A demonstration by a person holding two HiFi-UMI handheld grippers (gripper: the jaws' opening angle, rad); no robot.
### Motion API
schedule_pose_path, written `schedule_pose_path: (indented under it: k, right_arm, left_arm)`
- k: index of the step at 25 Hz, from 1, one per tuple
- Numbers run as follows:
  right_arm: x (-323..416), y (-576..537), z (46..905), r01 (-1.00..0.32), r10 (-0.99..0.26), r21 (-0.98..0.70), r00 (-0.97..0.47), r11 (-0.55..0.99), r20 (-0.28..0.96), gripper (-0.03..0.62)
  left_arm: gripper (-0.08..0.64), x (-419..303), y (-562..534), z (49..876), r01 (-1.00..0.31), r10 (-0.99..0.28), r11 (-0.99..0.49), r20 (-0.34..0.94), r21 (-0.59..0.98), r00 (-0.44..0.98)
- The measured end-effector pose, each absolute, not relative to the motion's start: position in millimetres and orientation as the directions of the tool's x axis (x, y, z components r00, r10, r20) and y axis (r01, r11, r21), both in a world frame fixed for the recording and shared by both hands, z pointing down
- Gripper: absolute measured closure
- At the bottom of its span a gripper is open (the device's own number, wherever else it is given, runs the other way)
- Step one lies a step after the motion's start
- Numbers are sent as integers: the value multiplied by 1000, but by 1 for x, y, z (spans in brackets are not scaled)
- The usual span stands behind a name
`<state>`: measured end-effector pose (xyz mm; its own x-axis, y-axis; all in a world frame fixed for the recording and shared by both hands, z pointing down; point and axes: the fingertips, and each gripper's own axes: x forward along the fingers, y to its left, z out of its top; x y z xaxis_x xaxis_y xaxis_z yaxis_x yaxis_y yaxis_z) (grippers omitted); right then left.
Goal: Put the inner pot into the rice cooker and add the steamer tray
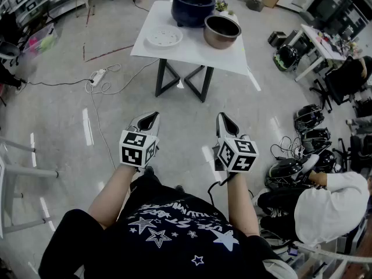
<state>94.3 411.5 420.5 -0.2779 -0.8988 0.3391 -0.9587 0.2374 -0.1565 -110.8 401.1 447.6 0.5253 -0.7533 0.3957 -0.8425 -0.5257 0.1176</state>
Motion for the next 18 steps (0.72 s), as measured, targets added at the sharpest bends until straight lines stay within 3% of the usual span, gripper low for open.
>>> schedule_pose_path:
  k: [18]
  right_arm:
    - [97, 440, 420, -937, -875, -164, -347, 308, 337, 568]
  left_arm:
    - [560, -104, 444, 449, -879, -785, -459, 405, 128, 469]
